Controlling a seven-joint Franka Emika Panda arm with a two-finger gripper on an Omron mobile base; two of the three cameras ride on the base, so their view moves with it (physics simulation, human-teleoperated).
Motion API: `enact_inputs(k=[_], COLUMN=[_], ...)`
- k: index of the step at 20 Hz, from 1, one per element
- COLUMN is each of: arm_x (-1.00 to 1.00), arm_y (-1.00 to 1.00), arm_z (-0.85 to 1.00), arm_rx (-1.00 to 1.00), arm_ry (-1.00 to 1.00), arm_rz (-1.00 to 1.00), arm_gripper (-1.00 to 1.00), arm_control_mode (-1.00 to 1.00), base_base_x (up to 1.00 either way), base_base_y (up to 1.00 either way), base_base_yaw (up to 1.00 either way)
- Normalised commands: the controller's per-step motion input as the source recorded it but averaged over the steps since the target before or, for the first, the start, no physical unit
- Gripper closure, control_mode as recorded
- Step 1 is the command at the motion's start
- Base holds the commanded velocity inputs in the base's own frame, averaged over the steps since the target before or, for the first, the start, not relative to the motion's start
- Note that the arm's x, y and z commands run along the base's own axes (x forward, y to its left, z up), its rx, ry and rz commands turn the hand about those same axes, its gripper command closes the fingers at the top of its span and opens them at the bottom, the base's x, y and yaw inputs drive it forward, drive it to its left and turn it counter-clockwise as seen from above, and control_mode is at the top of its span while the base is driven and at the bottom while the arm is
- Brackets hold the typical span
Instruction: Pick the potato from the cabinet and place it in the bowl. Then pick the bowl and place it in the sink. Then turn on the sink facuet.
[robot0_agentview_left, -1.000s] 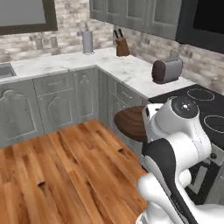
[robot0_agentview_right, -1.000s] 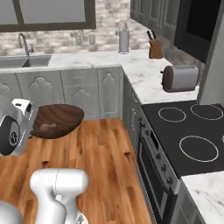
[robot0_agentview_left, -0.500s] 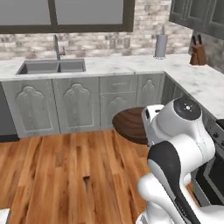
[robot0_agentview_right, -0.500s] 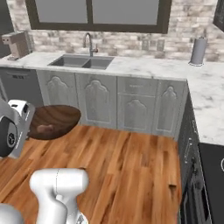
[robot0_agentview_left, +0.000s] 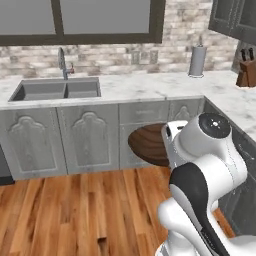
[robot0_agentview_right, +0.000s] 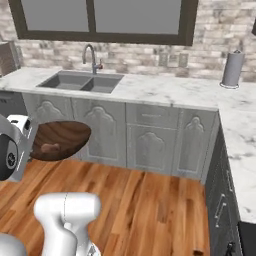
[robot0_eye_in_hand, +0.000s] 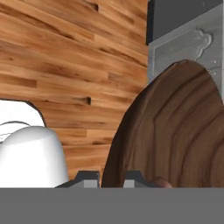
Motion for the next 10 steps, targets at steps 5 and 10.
enact_inputs(k=[5,10], arm_x=[0.00,0.00], arm_y=[0.00,0.00], arm_z=[0.00,0.00], arm_rx=[0.00,0.00], arm_ry=[0.00,0.00], arm_rz=[0.00,0.00], arm_gripper=[1.00,1.00], arm_control_mode=[1.00,1.00], base_base_x=[1.00,1.00], base_base_y=[0.00,0.04], base_base_yaw=[0.00,0.00])
